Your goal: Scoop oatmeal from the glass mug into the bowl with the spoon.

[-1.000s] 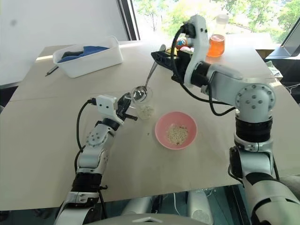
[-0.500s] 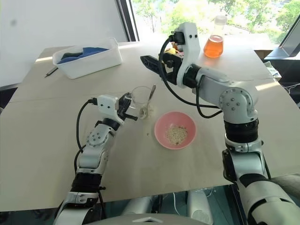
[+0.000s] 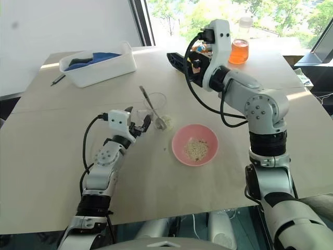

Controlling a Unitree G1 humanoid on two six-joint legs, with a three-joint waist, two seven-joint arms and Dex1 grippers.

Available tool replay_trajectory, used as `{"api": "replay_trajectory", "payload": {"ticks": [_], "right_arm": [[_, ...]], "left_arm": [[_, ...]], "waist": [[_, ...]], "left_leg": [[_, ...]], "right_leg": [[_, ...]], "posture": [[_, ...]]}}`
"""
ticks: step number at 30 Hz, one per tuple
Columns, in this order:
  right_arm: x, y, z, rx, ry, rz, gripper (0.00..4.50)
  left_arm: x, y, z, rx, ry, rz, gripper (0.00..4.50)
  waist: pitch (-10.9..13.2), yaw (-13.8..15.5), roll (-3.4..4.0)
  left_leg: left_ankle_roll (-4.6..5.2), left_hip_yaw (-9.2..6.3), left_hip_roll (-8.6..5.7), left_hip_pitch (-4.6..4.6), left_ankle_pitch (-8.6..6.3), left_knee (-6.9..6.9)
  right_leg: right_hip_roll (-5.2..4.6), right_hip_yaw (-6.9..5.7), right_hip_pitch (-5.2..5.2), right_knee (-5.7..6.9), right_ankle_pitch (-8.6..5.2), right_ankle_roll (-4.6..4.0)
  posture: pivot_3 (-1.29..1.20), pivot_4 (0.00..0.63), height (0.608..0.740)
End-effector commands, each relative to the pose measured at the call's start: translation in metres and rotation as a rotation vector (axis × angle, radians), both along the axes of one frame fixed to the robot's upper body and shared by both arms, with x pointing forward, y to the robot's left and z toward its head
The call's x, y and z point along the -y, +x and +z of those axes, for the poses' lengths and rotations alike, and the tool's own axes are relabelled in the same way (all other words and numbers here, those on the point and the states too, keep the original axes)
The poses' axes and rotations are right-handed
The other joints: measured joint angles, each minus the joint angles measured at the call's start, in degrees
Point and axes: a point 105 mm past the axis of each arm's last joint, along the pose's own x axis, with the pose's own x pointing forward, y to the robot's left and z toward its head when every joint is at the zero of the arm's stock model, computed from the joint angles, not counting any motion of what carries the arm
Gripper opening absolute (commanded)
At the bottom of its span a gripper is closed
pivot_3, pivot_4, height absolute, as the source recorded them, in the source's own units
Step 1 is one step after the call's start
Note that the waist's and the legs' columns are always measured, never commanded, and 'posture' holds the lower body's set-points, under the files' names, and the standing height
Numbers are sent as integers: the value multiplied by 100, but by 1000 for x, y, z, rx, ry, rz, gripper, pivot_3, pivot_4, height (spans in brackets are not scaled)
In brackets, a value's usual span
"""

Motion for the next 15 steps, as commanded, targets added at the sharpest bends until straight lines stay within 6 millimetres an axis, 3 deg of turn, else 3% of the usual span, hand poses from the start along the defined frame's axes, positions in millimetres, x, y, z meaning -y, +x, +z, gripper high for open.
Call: {"api": "replay_trajectory", "payload": {"ticks": [1, 15], "right_arm": [[4, -4, 23, 83, 41, -4, 3423], [17, -5, 25, 104, 46, -11, 3423]], "left_arm": [[0, -3, -2, -5, 17, -5, 3919], [4, -20, 20, 69, 36, -78, 3919]], "waist": [[0, 0, 0], [2, -46, 1]], "left_leg": [[0, 0, 0, 0, 0, 0], [0, -2, 0, -8, 0, -2]], "right_leg": [[0, 0, 0, 0, 0, 0], [0, -1, -6, -4, 0, 0]], "posture": [[0, 150, 740], [0, 150, 740]]}}
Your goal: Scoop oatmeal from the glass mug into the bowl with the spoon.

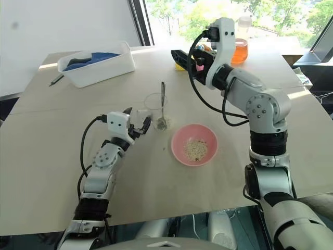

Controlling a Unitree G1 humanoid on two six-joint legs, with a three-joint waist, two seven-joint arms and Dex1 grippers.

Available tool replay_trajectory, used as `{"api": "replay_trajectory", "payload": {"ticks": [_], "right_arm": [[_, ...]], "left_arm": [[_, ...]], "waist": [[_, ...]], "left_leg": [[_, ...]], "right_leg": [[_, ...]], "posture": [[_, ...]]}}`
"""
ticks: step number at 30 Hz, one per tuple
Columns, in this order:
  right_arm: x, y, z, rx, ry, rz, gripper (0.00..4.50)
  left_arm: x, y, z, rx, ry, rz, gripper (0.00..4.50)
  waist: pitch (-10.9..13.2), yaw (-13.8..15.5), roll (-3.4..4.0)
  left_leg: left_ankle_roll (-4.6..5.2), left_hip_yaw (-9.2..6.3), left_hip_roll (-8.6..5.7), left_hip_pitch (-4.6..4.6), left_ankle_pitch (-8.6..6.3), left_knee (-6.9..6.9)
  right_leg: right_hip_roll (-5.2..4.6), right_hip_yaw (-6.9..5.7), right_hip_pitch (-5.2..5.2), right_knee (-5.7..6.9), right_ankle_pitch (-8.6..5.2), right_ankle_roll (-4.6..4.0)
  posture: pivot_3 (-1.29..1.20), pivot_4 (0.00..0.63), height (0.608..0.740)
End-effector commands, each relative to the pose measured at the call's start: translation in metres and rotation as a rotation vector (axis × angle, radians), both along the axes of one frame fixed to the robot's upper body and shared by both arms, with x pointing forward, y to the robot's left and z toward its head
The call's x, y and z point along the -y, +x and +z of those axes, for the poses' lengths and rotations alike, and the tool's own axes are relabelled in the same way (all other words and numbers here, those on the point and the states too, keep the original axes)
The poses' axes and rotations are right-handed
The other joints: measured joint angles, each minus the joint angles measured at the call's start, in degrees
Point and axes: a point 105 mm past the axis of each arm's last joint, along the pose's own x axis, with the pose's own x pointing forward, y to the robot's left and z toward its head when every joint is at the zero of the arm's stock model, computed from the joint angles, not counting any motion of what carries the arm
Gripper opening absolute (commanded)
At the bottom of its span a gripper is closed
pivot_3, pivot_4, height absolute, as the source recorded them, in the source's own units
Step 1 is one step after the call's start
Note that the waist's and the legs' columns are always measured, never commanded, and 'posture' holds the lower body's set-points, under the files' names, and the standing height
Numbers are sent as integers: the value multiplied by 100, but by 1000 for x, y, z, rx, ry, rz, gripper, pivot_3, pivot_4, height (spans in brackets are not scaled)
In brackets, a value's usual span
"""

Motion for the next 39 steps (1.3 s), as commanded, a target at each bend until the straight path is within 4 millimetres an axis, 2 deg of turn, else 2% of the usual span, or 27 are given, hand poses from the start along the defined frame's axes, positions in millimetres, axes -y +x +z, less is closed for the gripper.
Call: {"api": "replay_trajectory", "payload": {"ticks": [1, 7, 15, 19, 22, 26, 29, 33, 36, 39], "right_arm": [[9, -9, 19, 82, 22, 16, 3423], [20, -10, 13, 70, 4, 14, 3423], [29, -11, 2, 43, -16, 4, 3423], [44, -19, -11, 38, -46, -4, 3423], [70, -21, -32, -4, -105, -45, 3423], [115, -34, -76, -50, -221, -62, 3423], [144, -48, -112, -121, -257, -79, 3423], [166, -65, -144, -143, -340, -107, 3423], [168, -94, -161, -126, -361, -36, 3423], [174, -104, -172, -101, -354, -49, 3423]], "left_arm": [[5, -11, 24, 71, 10, -59, 3919], [-2, -25, 30, 48, 32, -89, 3919], [-4, -42, 17, -33, 67, -159, 3919], [-4, -55, 21, -16, 70, -181, 3919], [-4, -69, 21, -32, 38, -203, 3919], [-11, -91, 17, -100, -30, -189, 3919], [-20, -105, 10, -156, -19, -163, 3919], [-24, -118, -3, -222, -3, -152, 3919], [-30, -126, -15, -265, 2, -155, 3919], [-31, -129, -23, -288, 3, -160, 3919]], "waist": [[1, -13, 1], [2, -23, 1], [5, -43, 5], [5, -27, 5], [6, 7, 5], [7, 108, 2], [8, 130, 1], [10, 110, 2], [10, 148, 1], [11, 168, -1]], "left_leg": [[0, 0, 0, -2, 0, 0], [0, -1, 0, -2, 0, -3], [0, 0, 3, -1, 0, -11], [0, -1, 3, -2, 0, -12], [1, -1, 2, -4, -1, -18], [2, 3, 4, -2, -1, -28], [2, 6, 6, 2, -1, -39], [2, 21, 11, 20, -1, -40], [2, 17, 14, 27, -2, -41], [2, 18, 13, 26, -2, -45]], "right_leg": [[-1, 0, -1, -1, 0, 0], [-6, 0, -1, -2, 0, 0], [-5, 2, -3, -4, 0, 0], [-7, 0, -2, -10, 0, 0], [-9, -1, -2, -19, 0, 0], [-11, 1, 0, -28, 0, 0], [-11, 4, 0, -31, -1, 0], [-11, 18, 9, -24, 0, 0], [-7, 11, 19, -26, -1, 0], [-3, 13, 19, -29, 0, 1]], "posture": [[0, 150, 740], [0, 150, 740], [0, 150, 740], [0, 150, 740], [0, 150, 740], [0, 150, 740], [0, 150, 740], [0, 150, 740], [0, 150, 740], [0, 150, 740]]}}
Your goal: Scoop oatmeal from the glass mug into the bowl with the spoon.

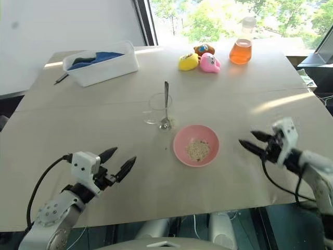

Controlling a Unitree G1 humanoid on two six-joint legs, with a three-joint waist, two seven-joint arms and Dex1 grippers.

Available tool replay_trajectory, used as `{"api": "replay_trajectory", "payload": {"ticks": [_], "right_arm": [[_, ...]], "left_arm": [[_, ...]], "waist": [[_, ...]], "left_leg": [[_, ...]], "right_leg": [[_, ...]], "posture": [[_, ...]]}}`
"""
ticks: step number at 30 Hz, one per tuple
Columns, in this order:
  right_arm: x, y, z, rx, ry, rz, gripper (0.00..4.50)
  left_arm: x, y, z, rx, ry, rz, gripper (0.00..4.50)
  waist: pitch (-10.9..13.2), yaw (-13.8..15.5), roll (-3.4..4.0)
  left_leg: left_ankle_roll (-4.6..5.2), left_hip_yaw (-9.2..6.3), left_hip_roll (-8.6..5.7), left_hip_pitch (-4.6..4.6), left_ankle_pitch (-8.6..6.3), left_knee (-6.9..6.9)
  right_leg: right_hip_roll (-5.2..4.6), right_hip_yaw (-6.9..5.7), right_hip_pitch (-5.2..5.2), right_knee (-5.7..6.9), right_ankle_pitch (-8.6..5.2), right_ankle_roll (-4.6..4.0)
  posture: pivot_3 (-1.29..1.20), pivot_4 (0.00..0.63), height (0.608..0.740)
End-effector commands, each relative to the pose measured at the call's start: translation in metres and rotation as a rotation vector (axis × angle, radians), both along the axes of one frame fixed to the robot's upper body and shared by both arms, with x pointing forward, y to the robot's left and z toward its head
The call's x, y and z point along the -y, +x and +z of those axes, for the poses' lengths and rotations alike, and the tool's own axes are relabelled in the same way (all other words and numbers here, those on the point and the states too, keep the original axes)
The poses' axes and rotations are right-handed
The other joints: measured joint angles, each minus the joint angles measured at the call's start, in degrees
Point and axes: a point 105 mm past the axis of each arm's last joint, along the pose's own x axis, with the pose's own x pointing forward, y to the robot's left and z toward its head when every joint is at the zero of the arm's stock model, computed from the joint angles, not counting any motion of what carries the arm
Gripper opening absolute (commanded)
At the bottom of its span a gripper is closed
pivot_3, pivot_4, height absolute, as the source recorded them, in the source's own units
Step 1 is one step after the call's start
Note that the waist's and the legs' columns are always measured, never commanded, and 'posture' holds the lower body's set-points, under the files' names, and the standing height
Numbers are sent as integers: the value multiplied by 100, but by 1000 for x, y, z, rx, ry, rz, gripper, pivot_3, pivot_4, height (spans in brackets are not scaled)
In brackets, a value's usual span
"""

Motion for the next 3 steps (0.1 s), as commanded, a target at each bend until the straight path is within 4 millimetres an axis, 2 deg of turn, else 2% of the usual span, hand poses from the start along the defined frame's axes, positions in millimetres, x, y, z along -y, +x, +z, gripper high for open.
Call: {"api": "replay_trajectory", "payload": {"ticks": [1, 3], "right_arm": [[2, -5, 14, 132, -17, 26, 3423], [2, -7, 9, 133, -6, 25, 3423]], "left_arm": [[0, 0, 4, 36, 17, -16, 3919], [2, 0, 3, 39, 20, -19, 3919]], "waist": [[1, -6, -2], [1, -8, -2]], "left_leg": [[0, 1, 0, 1, 0, 1], [-1, 7, 0, 10, 0, 1]], "right_leg": [[-1, 2, 1, 1, 0, 0], [-2, 7, 7, 2, 1, 1]], "posture": [[0, 150, 740], [0, 150, 740]]}}
